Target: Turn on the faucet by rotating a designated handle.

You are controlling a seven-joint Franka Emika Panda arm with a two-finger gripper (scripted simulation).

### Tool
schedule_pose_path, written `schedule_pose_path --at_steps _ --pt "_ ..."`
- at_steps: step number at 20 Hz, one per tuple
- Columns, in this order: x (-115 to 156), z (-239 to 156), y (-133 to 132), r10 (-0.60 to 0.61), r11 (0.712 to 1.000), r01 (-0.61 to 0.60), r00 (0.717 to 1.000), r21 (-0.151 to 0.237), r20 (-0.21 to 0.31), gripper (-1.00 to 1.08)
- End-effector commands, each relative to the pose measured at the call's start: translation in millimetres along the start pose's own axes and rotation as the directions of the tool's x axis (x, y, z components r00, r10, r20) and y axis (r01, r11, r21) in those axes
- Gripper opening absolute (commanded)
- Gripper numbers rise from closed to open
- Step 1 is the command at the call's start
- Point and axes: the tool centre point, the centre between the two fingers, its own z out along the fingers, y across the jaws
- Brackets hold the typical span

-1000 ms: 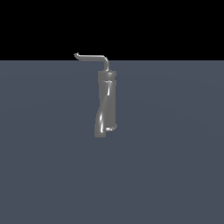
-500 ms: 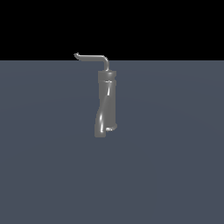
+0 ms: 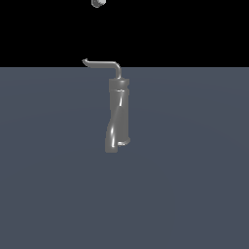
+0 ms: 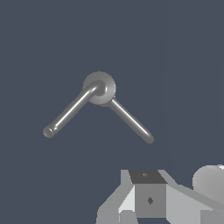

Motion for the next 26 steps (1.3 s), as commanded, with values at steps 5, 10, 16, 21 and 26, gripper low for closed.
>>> schedule_pose_path --at_steps 5,10,16,21,26 --pt "14.6 17.3 -30.7 0.162 0.987 -0.161 0.987 0.007 -0.004 -1.00" --pt "24.9 32.7 -53.8 0.282 0.959 -0.282 0.959 0.012 -0.009 -1.00" --pt "36.3 53.3 -80.9 0.420 0.908 -0.420 0.907 0.019 -0.016 -1.00" --pt "44.7 72.2 -102.8 0.527 0.850 -0.526 0.850 0.028 -0.024 -1.00" --pt "51.0 89.2 -120.7 0.610 0.792 -0.609 0.792 0.037 -0.030 -1.00"
